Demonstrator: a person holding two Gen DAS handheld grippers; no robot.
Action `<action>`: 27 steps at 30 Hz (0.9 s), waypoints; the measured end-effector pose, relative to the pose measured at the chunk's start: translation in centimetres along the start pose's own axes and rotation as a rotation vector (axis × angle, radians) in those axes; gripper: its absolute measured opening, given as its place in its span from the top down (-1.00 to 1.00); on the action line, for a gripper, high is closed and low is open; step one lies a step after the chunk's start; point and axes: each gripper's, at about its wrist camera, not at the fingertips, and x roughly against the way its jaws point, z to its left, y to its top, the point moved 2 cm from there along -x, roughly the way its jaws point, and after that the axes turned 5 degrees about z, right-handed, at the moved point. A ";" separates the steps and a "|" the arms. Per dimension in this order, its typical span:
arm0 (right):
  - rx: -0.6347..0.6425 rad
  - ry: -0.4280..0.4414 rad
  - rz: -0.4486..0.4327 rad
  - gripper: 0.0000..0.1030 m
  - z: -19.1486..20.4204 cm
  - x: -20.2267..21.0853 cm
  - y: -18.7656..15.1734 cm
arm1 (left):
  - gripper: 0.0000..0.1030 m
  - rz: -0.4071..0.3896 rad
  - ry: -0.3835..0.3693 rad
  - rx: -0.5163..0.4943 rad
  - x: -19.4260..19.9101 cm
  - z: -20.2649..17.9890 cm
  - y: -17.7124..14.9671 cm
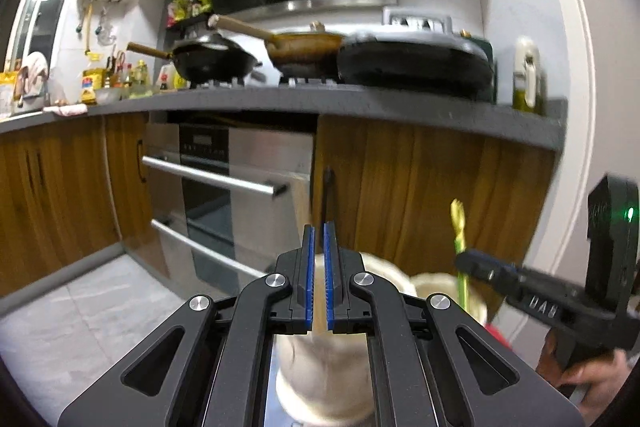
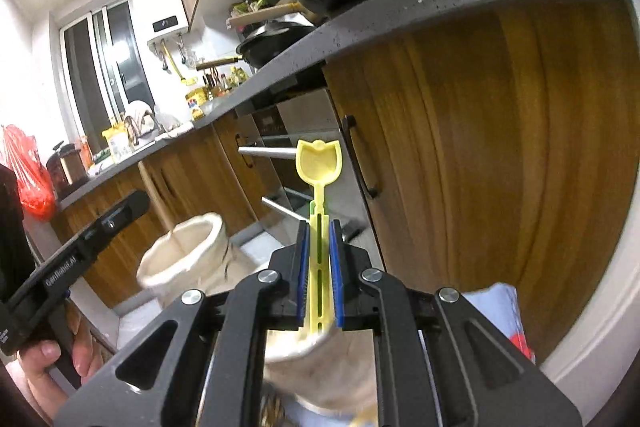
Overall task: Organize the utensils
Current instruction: 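Lift the chopstick with the left tool while the right tool lifts the yellow utensil, then drop the chopstick into the large holder while the right tool drops the yellow utensil into the small one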
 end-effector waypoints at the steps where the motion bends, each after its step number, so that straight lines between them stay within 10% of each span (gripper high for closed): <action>1: -0.003 -0.001 0.001 0.81 0.0 0.3 -0.3 | 0.90 0.004 0.013 -0.007 0.4 -0.1 -0.6; 15: 0.041 -0.019 0.007 0.79 0.6 1.0 -2.0 | 0.86 0.038 0.014 -0.005 1.6 0.0 -3.2; 27: 0.081 -0.034 -0.070 -0.14 1.7 4.3 -1.8 | -0.20 -0.028 0.068 -0.052 4.9 -0.3 -2.9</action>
